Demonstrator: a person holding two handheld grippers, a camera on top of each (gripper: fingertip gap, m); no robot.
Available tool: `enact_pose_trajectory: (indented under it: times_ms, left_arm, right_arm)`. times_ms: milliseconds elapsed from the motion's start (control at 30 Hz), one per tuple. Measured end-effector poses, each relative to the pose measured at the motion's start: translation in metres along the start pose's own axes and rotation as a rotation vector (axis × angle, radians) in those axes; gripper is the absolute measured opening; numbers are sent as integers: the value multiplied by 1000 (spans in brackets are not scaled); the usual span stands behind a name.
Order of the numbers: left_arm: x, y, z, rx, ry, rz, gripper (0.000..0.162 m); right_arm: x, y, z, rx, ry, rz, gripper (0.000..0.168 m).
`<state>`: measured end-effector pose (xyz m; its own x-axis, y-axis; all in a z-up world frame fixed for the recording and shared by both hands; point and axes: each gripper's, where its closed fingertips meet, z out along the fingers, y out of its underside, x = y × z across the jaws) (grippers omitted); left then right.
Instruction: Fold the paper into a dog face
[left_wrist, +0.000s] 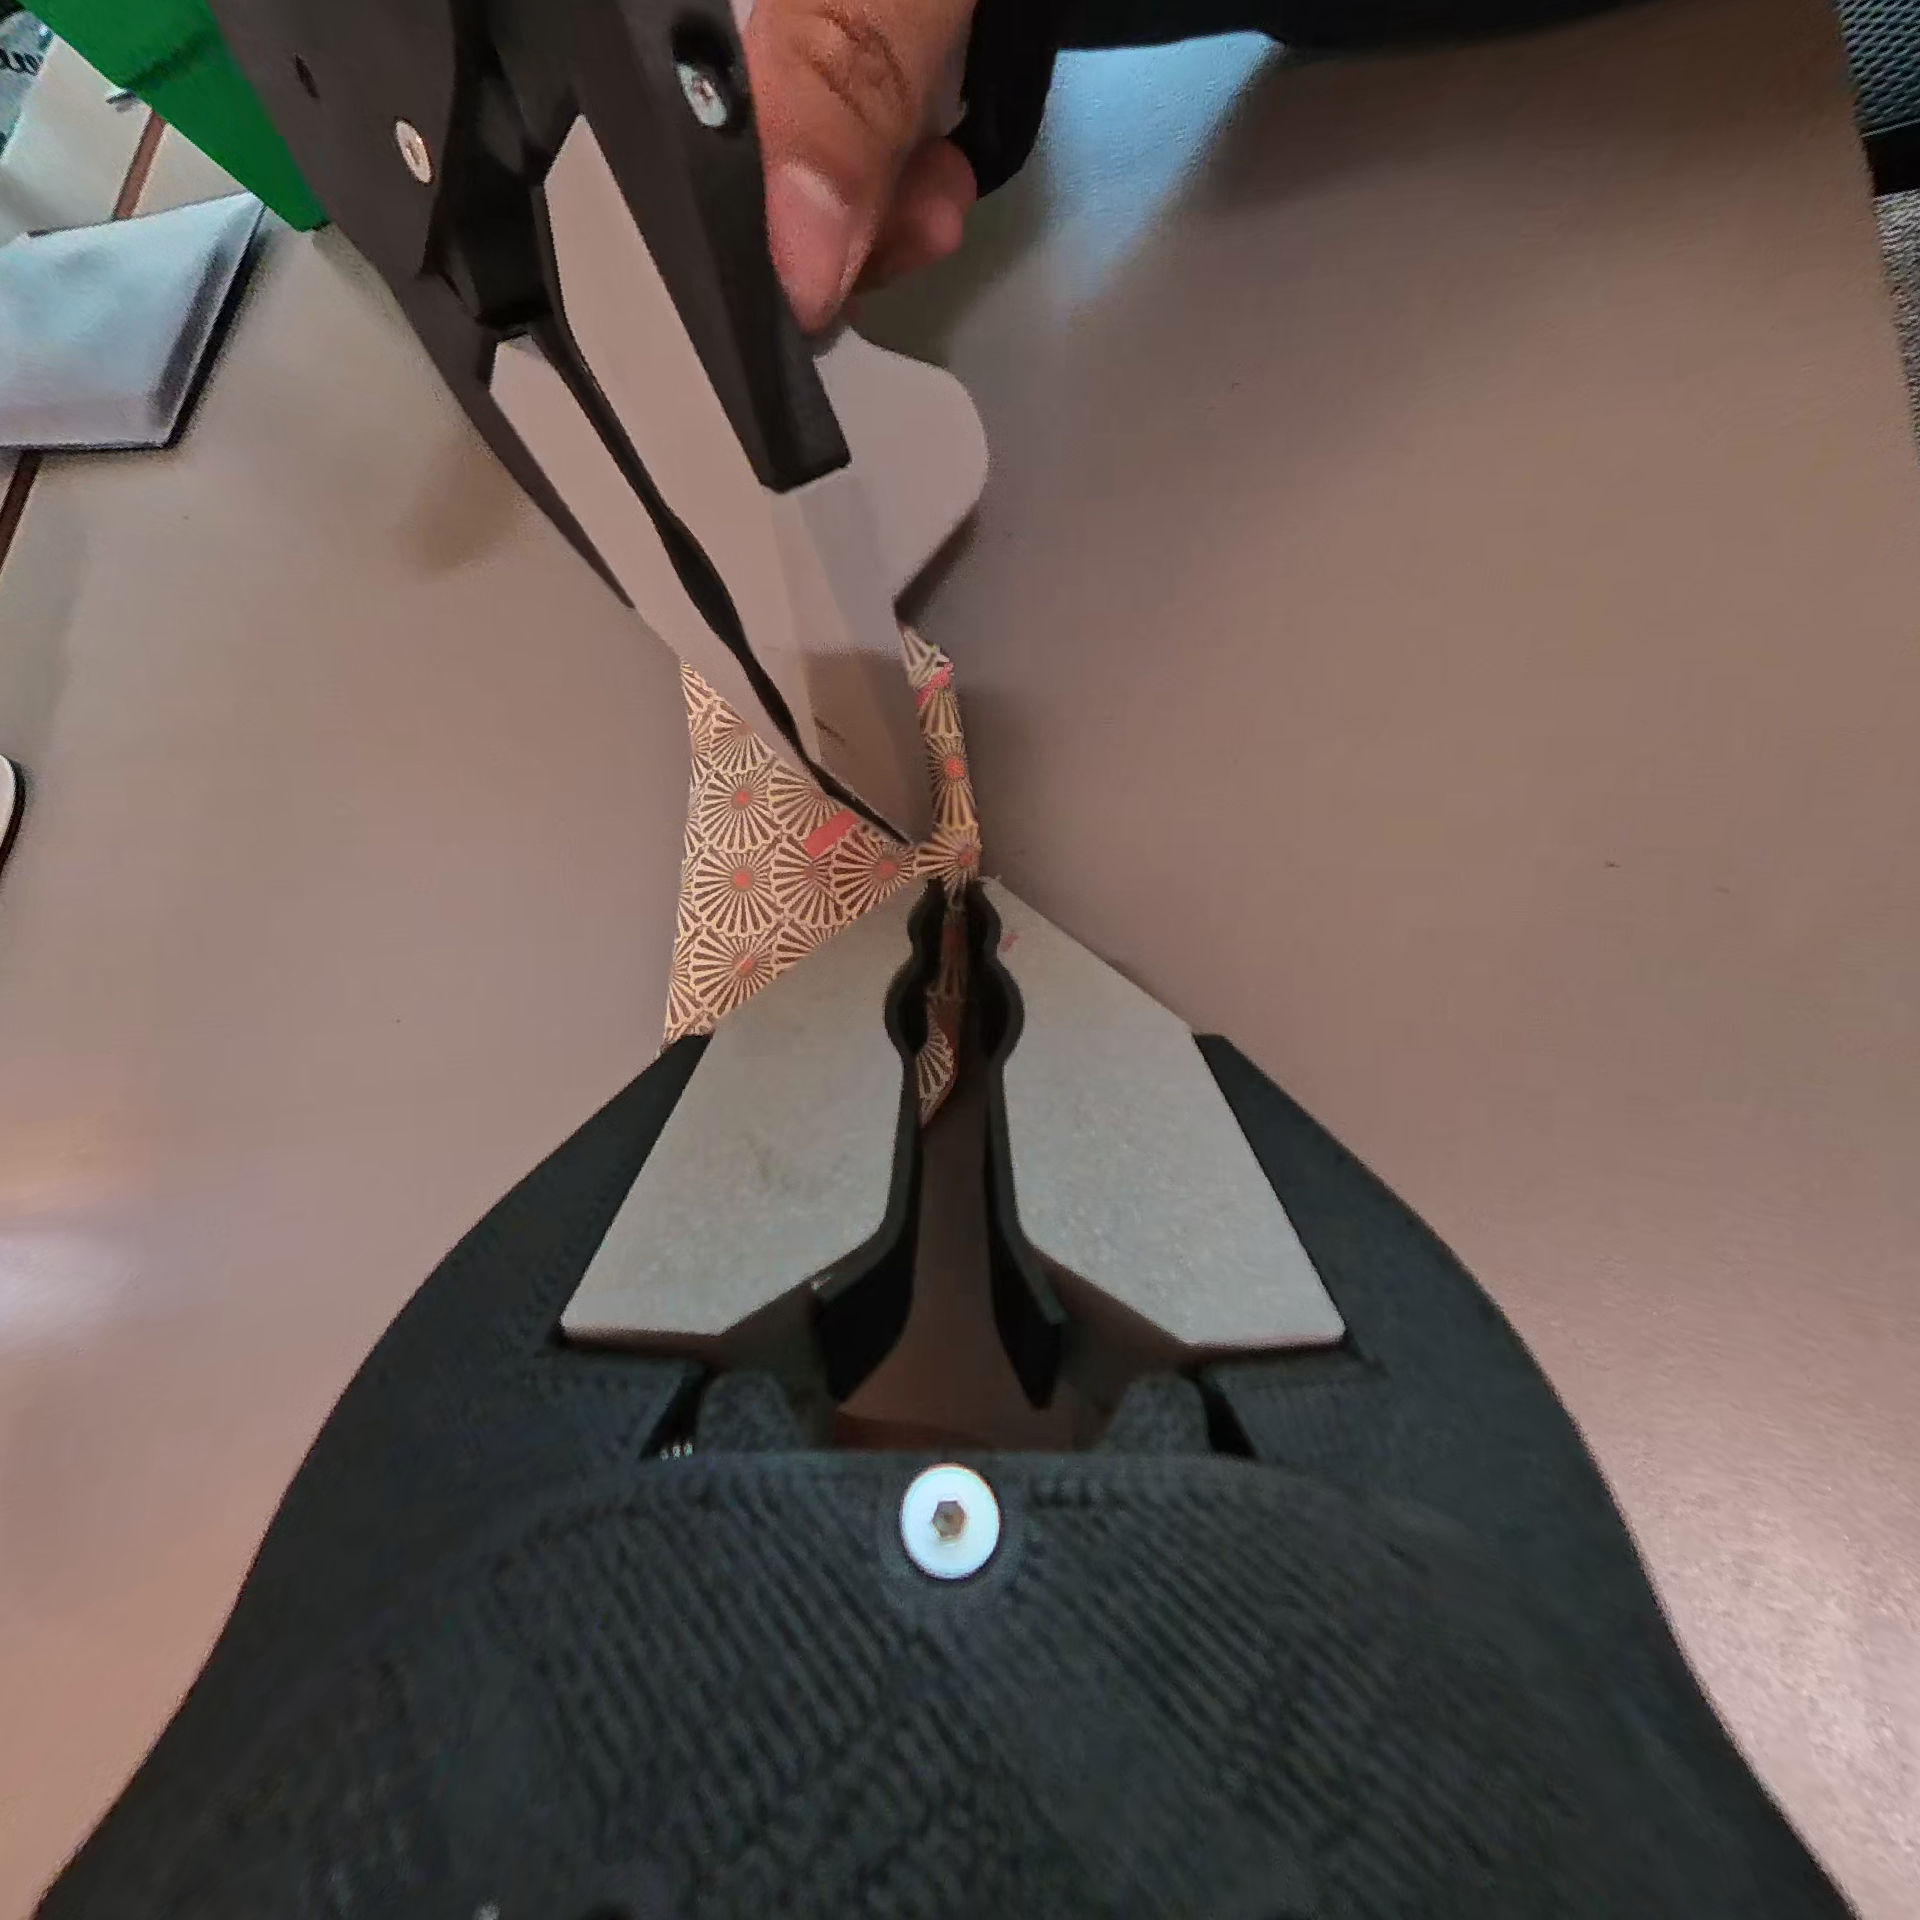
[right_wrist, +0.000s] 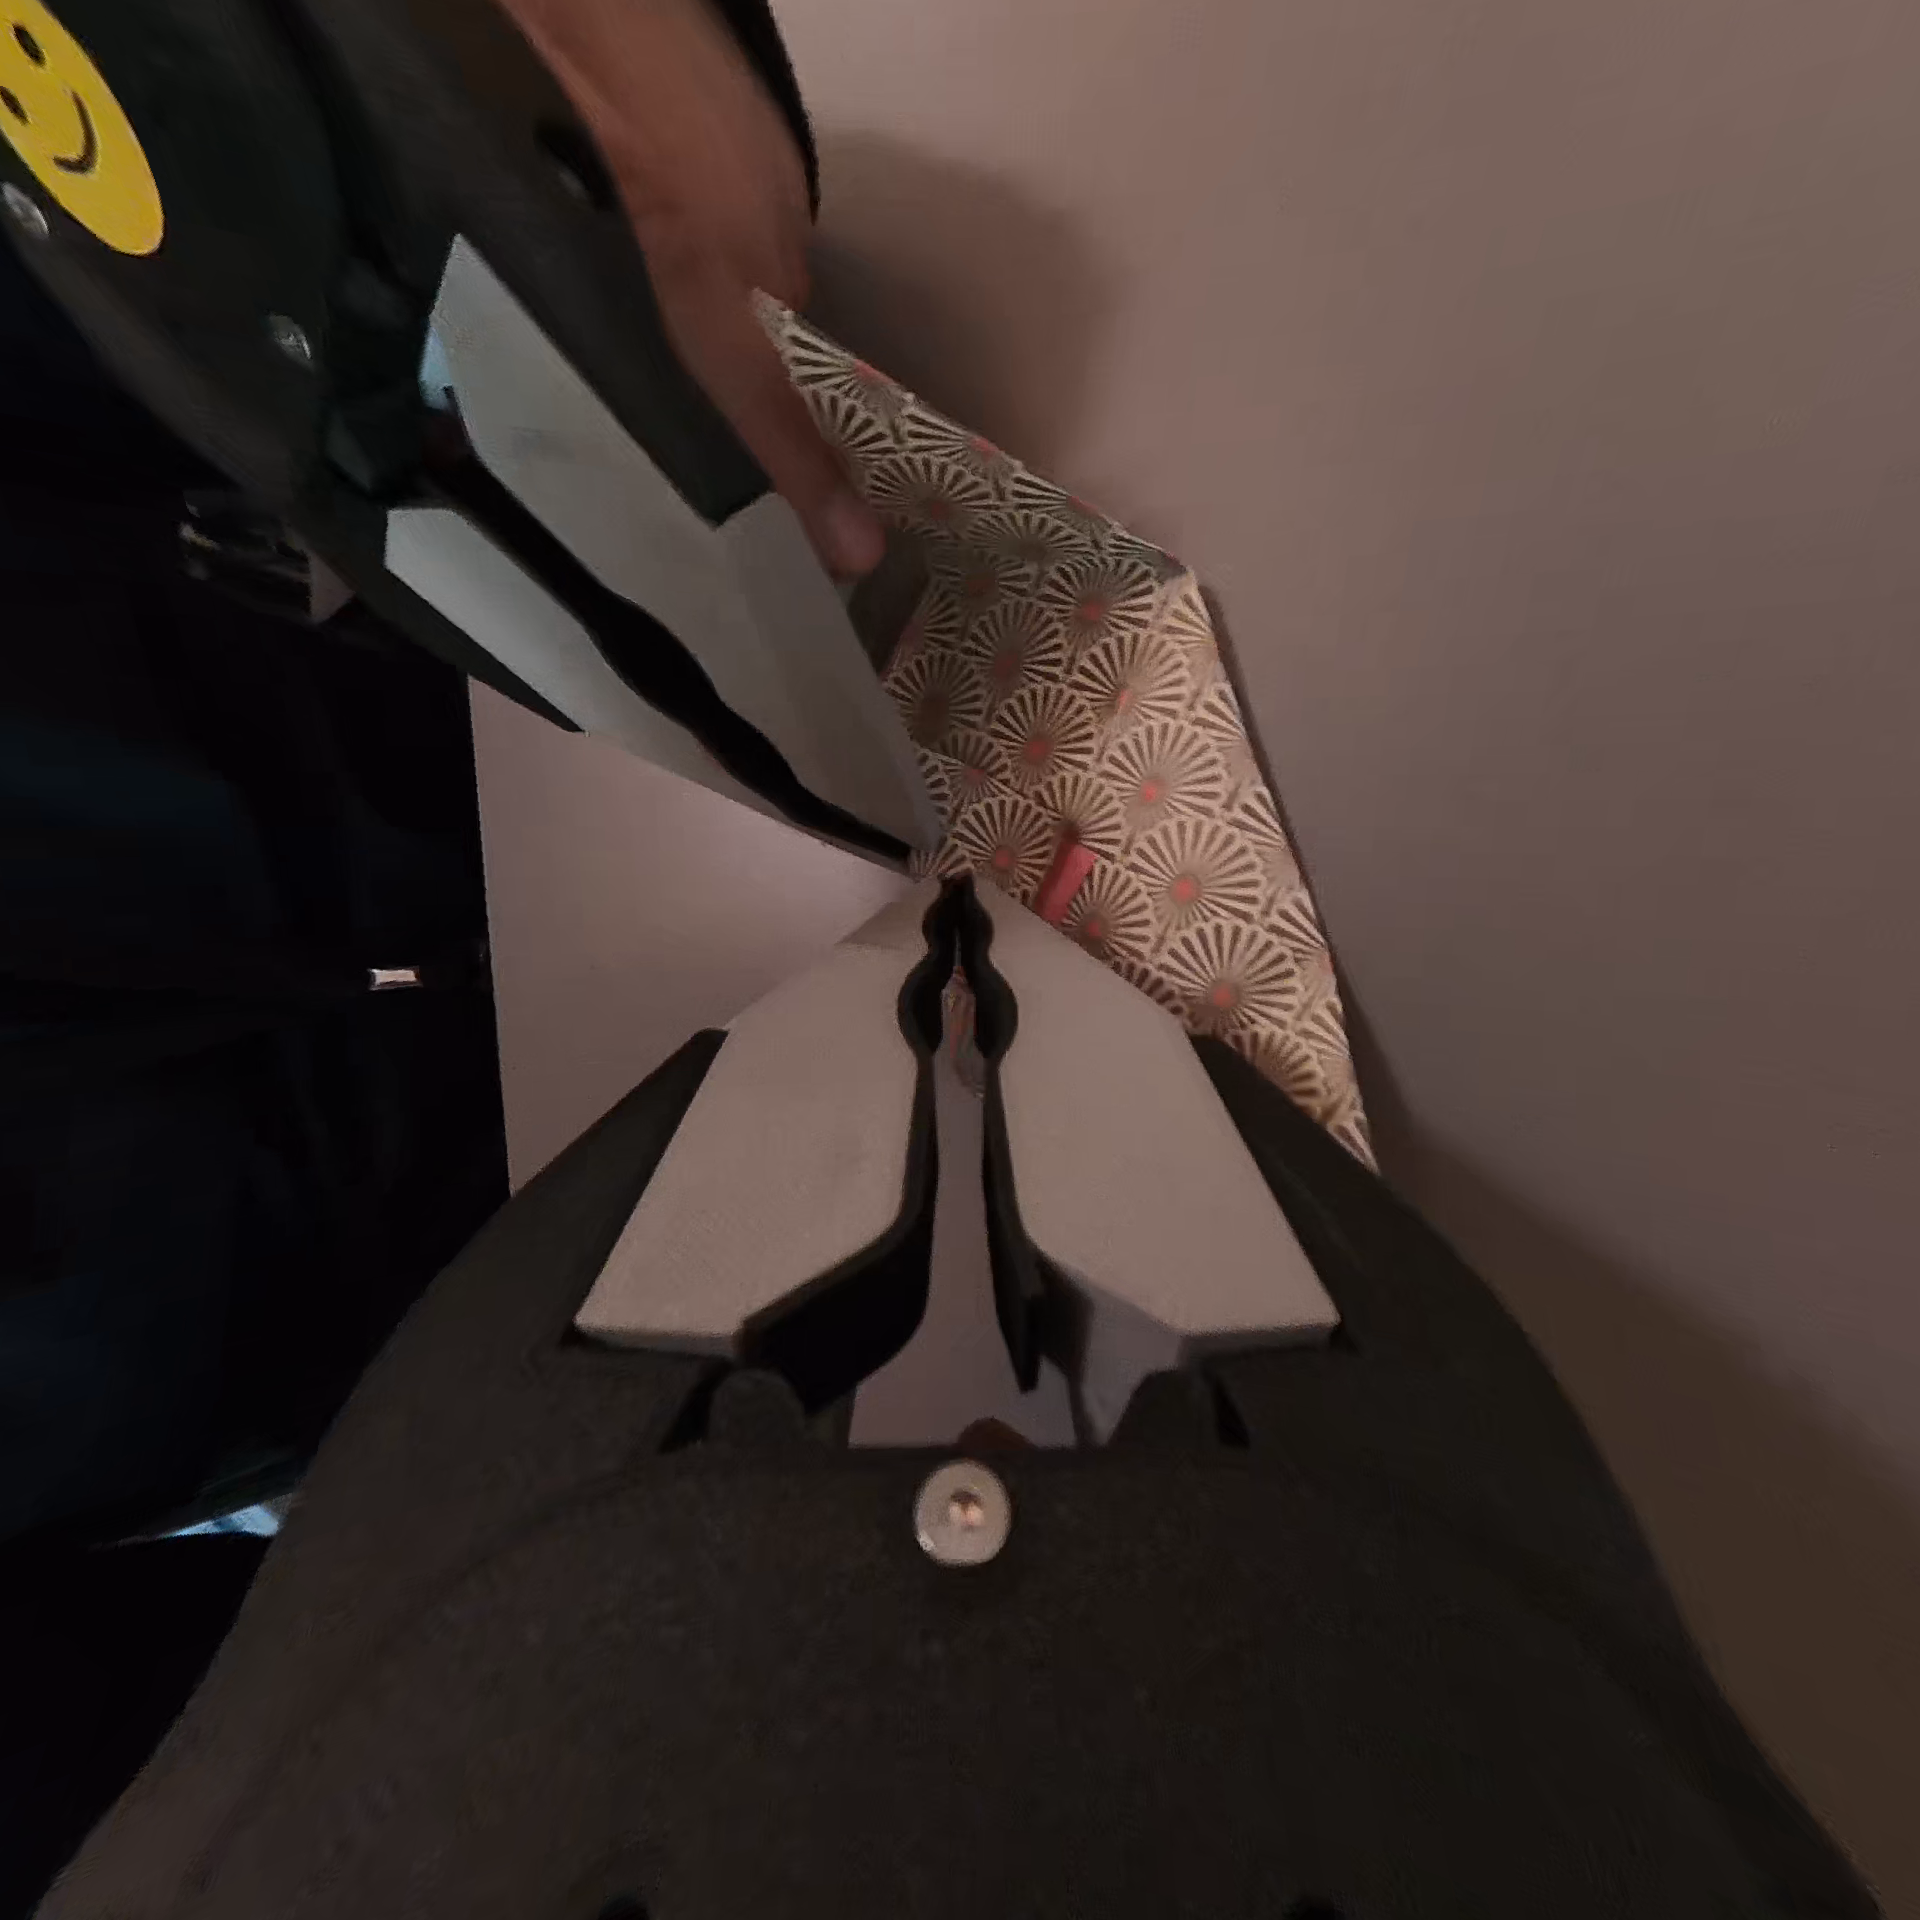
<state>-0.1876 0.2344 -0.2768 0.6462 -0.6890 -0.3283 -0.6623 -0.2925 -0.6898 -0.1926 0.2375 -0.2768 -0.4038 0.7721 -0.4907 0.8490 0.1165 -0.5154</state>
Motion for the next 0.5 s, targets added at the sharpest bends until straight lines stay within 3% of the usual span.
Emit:
enact_pose_trajectory:
  times_ms: [33,267,333,500]
  left_arm:
    - [0,0,0,0,2,-3,2]
    - [1,2,-1,-2,33,-45,2]
    - [1,2,-1,-2,41,-60,1]
    - [2,1,-2,-1,33,-48,2]
  right_arm:
    - [2,1,-1,9,-10,22,0]
    - [1,3,-9,33,-42,66,0]
    - [-18,-7,-11,81,-130,25,0]
    - [-19,9,7,-37,-143,39,0]
